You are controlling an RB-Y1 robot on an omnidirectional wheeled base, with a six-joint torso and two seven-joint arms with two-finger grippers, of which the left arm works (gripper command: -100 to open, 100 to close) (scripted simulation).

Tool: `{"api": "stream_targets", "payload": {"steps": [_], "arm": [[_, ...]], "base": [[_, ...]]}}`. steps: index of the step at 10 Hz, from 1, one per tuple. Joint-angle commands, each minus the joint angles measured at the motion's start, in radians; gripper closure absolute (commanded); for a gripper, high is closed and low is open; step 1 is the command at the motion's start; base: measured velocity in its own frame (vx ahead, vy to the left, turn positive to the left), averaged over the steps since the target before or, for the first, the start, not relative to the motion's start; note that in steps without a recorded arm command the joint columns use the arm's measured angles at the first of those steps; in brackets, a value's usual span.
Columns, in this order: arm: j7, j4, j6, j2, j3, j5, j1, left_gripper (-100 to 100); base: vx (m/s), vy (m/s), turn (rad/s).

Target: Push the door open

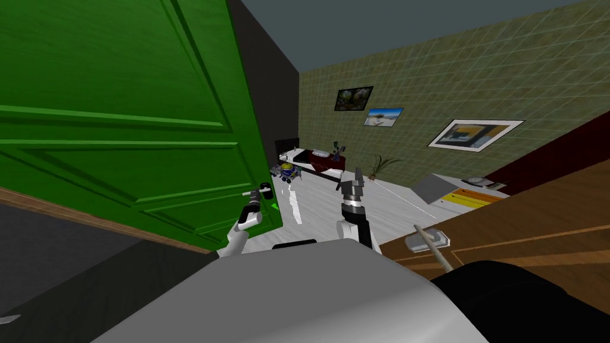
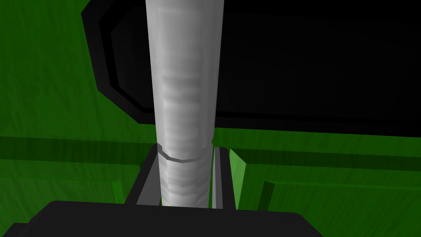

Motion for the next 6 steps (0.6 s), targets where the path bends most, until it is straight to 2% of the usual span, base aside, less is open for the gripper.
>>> {"api": "stream_targets", "payload": {"steps": [1, 6], "arm": [[-0.009, -0.004, -0.003, 0.004, 0.024, 0.002, -0.007, 100], [-0.022, 0.001, -0.005, 0.011, 0.091, 0.014, -0.008, 100]], "base": [[0.179, -0.05, 0.068], [0.199, -0.084, 0.08]]}}
